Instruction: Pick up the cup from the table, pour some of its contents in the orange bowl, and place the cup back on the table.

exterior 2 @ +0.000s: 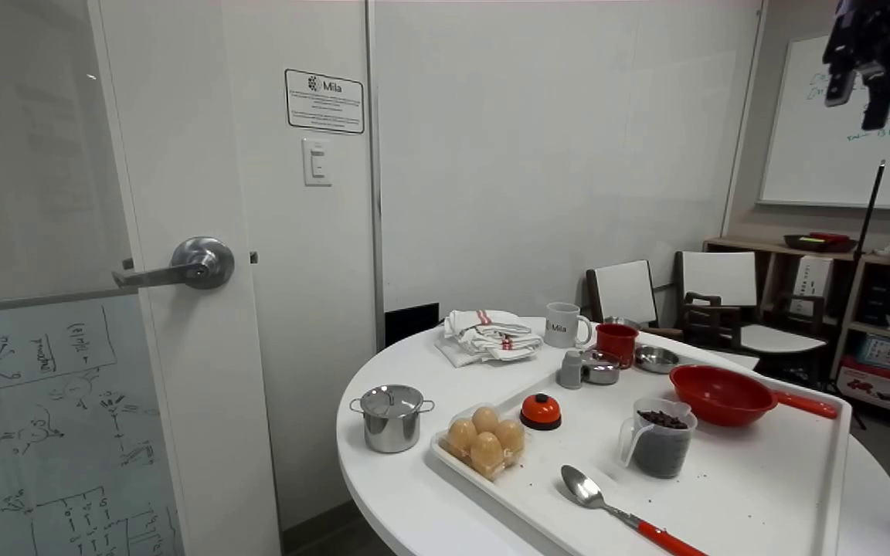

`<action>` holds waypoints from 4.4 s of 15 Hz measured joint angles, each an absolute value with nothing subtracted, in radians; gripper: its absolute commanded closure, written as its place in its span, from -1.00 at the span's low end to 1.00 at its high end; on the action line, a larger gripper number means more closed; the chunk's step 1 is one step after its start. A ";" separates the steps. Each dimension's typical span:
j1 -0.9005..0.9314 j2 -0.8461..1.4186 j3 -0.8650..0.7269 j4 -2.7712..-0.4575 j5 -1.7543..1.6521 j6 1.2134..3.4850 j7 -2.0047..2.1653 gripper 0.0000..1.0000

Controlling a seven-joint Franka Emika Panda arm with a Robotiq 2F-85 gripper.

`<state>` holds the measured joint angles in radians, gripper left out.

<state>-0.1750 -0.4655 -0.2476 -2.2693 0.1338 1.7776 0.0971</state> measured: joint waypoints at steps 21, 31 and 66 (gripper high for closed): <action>-0.136 0.052 0.075 -2.425 0.082 2.724 1.087 -1.00; 0.027 0.188 -0.084 -2.405 -0.267 2.700 1.674 -1.00; 0.196 0.584 -0.099 -2.089 -0.036 2.623 1.880 0.87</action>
